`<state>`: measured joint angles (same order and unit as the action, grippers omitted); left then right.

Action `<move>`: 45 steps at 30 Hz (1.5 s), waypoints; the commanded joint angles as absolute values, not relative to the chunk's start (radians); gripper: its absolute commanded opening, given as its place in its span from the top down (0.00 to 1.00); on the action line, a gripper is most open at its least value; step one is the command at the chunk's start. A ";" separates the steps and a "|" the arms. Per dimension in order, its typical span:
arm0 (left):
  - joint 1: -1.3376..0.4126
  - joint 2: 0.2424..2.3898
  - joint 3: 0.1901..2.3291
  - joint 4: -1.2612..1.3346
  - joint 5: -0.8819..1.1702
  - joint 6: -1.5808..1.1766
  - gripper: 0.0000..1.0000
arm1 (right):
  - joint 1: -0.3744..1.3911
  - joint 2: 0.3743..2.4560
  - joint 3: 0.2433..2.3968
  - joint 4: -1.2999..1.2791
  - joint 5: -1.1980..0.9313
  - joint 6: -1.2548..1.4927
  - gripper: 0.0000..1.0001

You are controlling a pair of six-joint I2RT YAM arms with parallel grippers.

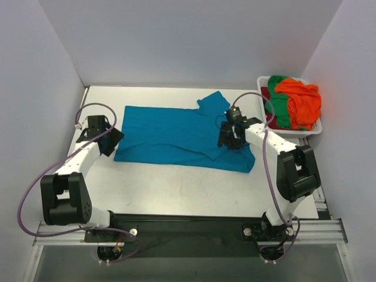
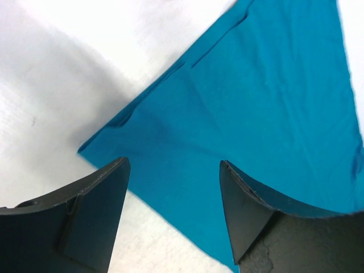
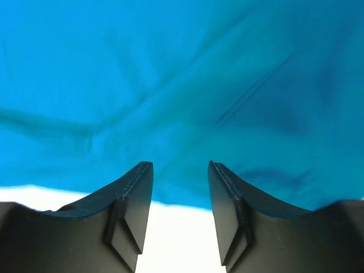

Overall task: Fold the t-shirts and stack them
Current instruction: Fold the flattened tshirt in 1/3 of the way

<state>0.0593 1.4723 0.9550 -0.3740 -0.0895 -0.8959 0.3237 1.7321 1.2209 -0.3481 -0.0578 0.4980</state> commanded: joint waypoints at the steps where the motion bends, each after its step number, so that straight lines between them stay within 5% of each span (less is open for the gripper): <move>1: 0.045 1.381 0.852 -0.309 -0.087 -0.925 0.25 | 0.423 1.649 1.111 -0.307 -0.017 0.575 0.57; 22: -0.037 1.262 0.749 -0.310 -0.071 -0.890 0.26 | 0.506 1.782 1.081 -0.199 0.035 0.678 0.59; 35: -0.037 1.247 0.742 -0.316 -0.075 -0.884 0.26 | 0.506 1.802 1.157 -0.216 0.032 0.663 0.99; 45: -0.040 1.244 0.726 -0.321 -0.066 -0.876 0.26 | 0.492 1.946 1.403 -0.304 0.029 0.603 1.00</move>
